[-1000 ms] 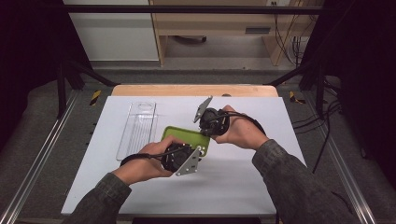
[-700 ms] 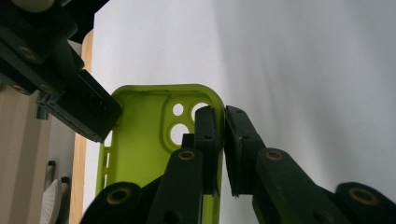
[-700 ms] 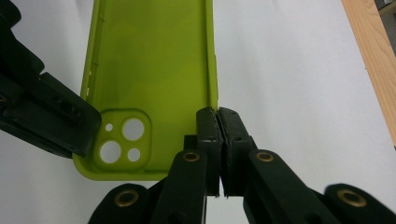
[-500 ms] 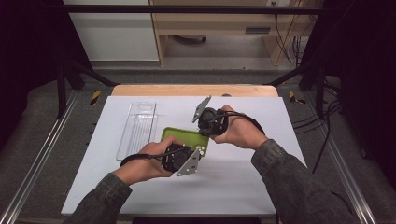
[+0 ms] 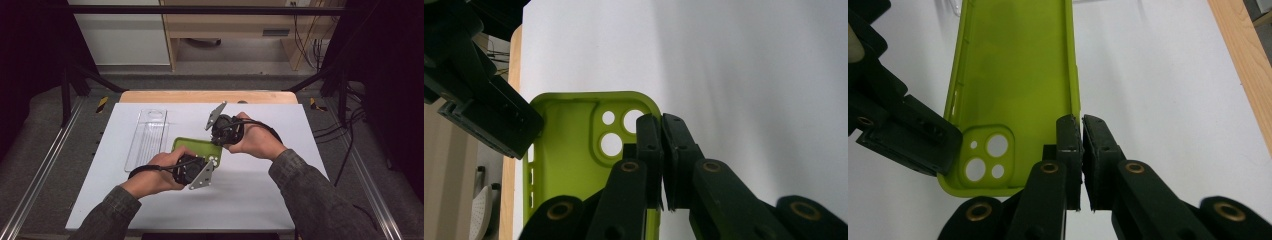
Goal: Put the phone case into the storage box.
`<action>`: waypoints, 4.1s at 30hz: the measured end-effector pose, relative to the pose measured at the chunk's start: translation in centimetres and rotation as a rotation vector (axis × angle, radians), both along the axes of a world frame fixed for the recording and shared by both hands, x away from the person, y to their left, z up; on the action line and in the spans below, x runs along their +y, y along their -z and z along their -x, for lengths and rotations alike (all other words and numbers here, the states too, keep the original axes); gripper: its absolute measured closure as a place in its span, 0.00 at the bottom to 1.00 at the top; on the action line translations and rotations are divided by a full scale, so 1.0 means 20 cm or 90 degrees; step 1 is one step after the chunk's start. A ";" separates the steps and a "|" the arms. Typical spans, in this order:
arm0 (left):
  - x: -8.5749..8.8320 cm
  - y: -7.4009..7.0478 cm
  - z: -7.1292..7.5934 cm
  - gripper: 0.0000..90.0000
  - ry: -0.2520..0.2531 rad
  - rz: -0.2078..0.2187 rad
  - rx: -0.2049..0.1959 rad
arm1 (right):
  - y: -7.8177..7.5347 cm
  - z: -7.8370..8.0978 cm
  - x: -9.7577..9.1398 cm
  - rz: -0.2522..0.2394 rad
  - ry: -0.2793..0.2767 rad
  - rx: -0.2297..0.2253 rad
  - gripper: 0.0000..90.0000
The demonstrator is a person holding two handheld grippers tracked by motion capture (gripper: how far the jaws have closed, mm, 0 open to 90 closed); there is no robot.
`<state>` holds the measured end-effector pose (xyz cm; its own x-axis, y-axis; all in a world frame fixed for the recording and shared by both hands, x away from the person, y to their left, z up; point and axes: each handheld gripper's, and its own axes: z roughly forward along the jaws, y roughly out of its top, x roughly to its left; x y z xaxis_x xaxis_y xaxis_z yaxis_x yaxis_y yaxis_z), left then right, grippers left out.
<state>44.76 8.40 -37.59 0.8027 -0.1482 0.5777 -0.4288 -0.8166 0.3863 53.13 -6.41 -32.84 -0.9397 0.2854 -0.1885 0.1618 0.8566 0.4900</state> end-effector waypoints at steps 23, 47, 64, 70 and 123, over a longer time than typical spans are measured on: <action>-0.01 -0.01 -0.01 0.97 -0.007 0.005 -0.011 | -0.08 -0.03 -0.13 -0.167 0.127 -0.070 0.23; 0.07 -0.06 -0.02 0.97 -0.031 0.061 -0.028 | -0.05 -0.05 -0.37 -0.281 0.285 -0.108 0.16; 0.13 -0.13 -0.04 0.97 -0.059 0.159 -0.006 | 0.08 0.03 -0.48 -0.280 0.279 -0.107 0.06; 0.14 -0.14 -0.05 0.97 -0.071 0.175 -0.011 | 0.14 0.07 -0.53 -0.282 0.284 -0.108 0.07; 0.38 -0.30 -0.17 0.97 -0.302 0.417 -0.073 | 0.42 0.33 -0.91 -0.475 0.386 -0.208 0.06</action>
